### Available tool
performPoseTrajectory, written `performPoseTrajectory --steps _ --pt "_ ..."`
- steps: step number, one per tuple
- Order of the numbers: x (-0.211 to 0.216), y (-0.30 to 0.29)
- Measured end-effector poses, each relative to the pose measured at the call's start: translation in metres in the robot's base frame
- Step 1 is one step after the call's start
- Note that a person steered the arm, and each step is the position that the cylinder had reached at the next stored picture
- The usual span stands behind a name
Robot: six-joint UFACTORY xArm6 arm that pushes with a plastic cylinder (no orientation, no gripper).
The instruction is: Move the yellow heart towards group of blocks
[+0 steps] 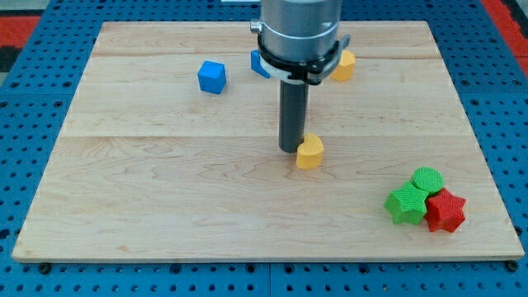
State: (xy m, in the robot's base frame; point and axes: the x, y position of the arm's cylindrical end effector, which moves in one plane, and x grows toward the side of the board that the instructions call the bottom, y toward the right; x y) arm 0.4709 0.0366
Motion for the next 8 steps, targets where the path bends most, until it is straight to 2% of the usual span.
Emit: performPoseTrajectory --steps 2,5,8 --pt "0.028 0.024" --pt "0.029 0.081" --pt "0.019 0.087"
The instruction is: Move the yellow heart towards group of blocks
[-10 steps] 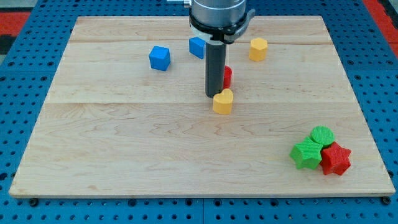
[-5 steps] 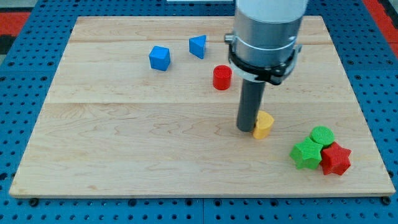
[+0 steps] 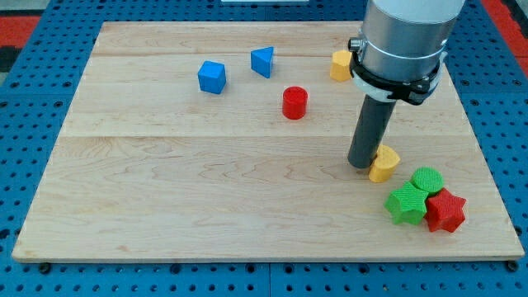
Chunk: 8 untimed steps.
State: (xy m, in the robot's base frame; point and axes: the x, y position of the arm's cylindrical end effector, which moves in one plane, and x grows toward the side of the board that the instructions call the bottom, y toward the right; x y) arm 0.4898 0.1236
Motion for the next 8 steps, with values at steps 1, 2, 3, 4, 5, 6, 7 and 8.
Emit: performPoseTrajectory --steps 1,2,3,4,5,6,7,8 --pt "-0.001 0.005" --pt "-0.001 0.015" --pt "-0.001 0.025" --pt "-0.001 0.033" --pt "-0.001 0.039" --pt "-0.001 0.042" --pt "-0.008 0.040" --pt "-0.053 0.040"
